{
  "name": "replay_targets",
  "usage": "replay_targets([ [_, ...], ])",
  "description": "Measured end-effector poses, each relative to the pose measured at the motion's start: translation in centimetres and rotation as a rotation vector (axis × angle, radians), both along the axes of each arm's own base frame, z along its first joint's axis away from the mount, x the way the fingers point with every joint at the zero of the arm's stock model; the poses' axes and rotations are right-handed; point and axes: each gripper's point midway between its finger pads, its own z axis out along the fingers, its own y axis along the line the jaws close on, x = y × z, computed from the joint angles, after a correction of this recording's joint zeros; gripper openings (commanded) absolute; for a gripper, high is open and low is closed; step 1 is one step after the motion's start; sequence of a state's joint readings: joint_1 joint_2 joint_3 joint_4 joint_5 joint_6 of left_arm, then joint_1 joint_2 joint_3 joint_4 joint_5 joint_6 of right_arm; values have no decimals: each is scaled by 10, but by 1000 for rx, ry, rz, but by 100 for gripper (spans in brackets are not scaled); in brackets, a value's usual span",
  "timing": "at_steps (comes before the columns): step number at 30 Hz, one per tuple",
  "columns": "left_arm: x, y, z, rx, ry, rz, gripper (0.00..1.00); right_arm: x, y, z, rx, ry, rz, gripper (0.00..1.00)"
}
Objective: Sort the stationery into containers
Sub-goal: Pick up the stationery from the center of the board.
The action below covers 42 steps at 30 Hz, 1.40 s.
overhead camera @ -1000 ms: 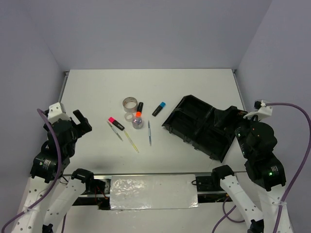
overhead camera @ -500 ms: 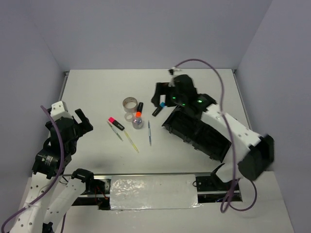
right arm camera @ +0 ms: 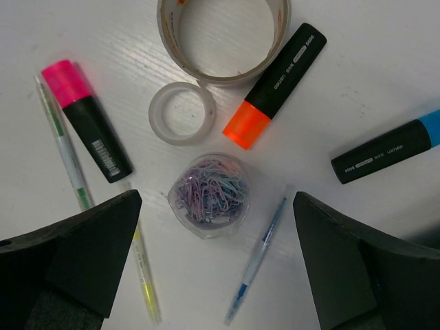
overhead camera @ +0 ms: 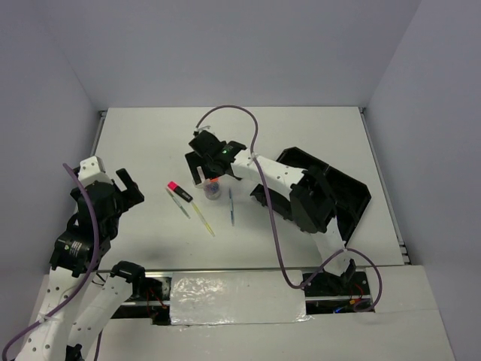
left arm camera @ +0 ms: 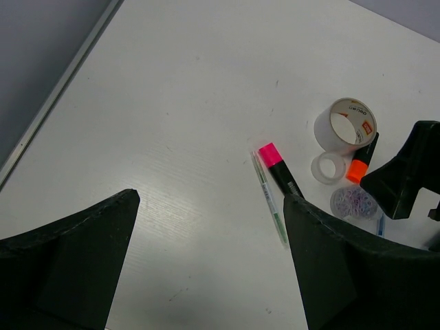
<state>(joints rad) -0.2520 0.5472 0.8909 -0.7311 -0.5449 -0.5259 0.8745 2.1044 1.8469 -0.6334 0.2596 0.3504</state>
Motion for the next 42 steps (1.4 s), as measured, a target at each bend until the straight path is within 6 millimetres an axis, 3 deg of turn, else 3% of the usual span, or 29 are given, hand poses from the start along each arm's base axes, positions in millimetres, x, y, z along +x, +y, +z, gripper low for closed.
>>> replay_targets([
  [11, 0, -3, 0, -6, 2, -18, 99, -8, -7, -31, -57, 49, 5, 98],
  [26, 2, -6, 0, -13, -1, -33, 99, -15, 8, -51, -14, 103, 60, 91],
  [31, 2, -6, 0, -14, -2, -35, 99, -17, 7, -69, -44, 125, 58, 88],
  [32, 2, -7, 0, -14, -1, -36, 99, -17, 5, -74, -56, 131, 56, 74],
  [36, 2, -7, 0, -15, -1, -40, 99, -19, 5, -84, -78, 138, 58, 44],
  [42, 2, -8, 0, -16, 0, -46, 99, -32, -5, -76, -87, 127, 66, 41],
])
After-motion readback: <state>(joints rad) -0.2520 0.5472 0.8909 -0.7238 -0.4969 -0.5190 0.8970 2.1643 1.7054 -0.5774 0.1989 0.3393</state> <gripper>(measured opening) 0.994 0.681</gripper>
